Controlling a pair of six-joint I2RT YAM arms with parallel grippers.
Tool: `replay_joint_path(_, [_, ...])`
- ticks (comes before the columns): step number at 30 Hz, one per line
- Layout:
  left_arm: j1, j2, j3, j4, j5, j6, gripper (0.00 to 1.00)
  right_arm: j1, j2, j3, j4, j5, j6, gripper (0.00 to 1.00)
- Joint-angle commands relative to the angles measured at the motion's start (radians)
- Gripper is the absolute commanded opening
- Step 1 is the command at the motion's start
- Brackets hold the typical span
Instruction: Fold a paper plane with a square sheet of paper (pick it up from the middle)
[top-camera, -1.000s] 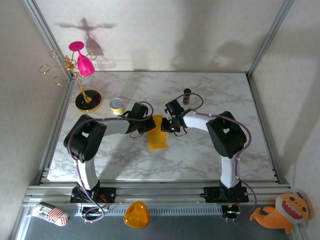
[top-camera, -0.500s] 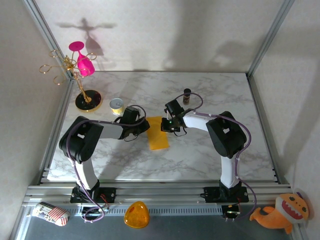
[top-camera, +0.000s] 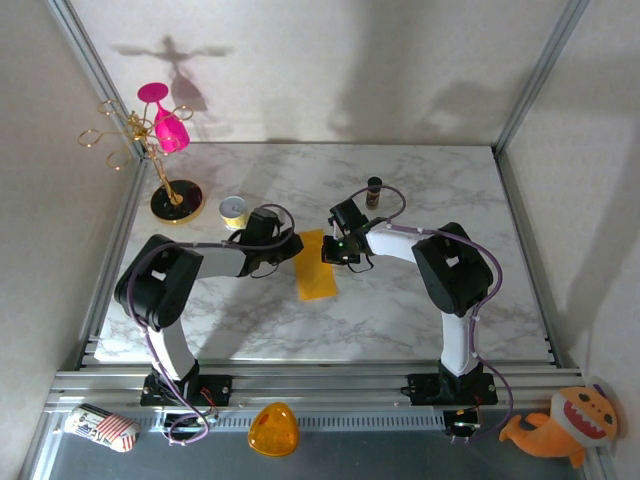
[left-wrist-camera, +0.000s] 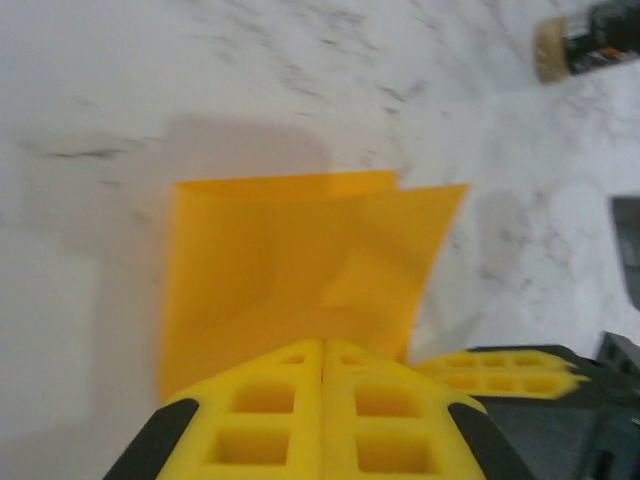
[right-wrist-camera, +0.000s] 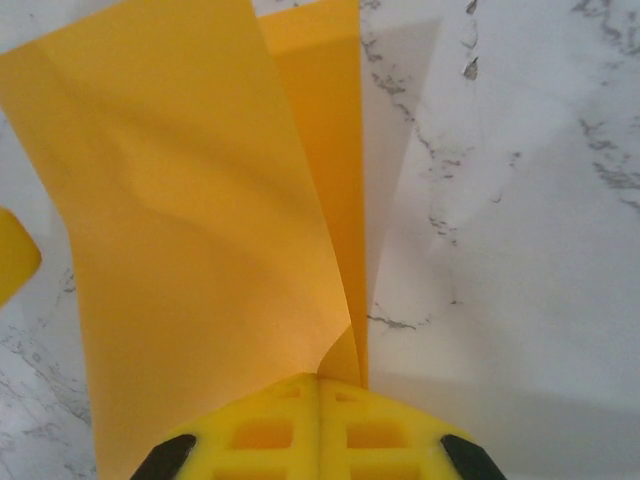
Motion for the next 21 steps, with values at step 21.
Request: replay_joint_path(21, [0.091,0.157,0.102,-0.077,-0.225,0.105,0.03,-0.026,0.192,-0.166,-0.226,0.351,-0.010,0.03])
